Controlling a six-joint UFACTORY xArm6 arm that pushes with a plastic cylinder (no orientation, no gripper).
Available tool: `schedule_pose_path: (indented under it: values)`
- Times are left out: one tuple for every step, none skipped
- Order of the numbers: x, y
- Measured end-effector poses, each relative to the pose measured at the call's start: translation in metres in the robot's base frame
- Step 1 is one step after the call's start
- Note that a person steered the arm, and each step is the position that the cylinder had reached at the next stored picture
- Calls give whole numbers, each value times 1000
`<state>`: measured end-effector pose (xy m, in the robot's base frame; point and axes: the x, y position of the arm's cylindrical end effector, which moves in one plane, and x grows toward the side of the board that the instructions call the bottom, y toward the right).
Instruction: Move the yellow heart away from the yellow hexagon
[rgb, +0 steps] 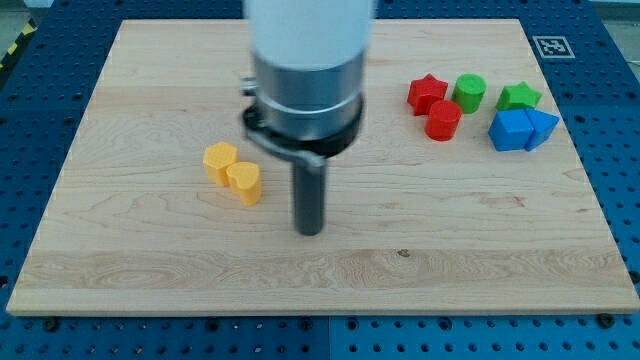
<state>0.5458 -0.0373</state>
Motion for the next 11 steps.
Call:
schedule_pose_path:
  values:
    - [0, -53]
    - [-13, -80]
    - [-20, -74]
    - [-41, -49]
    - [-53, -22]
    - [-59, -19]
    - [-59, -28]
    - [-66, -37]
    - [-84, -38]
    - [-105, -38]
    - [-130, -38]
